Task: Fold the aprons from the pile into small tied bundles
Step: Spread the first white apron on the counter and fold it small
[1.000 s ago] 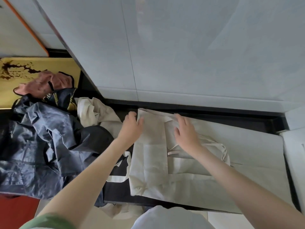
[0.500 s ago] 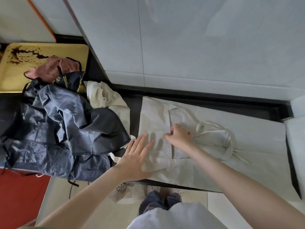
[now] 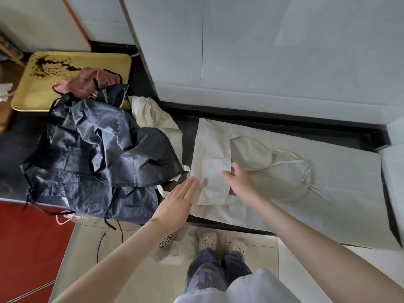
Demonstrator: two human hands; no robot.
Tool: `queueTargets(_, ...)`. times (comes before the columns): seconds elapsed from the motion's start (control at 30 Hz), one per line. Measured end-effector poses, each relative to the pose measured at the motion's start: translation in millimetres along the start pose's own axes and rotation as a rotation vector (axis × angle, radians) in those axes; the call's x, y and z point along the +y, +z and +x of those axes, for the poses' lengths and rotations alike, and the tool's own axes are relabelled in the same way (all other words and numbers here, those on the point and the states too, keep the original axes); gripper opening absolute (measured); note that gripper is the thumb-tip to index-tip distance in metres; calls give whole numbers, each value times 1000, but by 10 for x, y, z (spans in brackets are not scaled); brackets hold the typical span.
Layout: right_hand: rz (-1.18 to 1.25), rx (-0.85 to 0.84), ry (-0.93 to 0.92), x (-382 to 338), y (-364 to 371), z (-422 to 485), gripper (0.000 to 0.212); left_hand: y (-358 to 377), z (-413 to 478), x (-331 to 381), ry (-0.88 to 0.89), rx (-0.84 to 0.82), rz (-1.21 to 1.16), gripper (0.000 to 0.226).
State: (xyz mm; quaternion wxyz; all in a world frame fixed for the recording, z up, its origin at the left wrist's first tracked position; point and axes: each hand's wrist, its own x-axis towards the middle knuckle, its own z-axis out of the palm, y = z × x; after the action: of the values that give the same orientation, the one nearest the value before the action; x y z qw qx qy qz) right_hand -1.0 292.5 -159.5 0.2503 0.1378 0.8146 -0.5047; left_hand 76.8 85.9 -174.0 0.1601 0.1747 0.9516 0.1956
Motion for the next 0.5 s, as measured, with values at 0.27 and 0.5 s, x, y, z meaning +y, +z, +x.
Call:
queueTargets(0.27, -18, -140, 114, 133, 82, 23, 11, -52, -131, -221, -103, -9, -237, 60)
queueTargets(0.5, -223, -99, 44, 162, 116, 17, 13, 24, -127, -303, 62, -5, -23, 66)
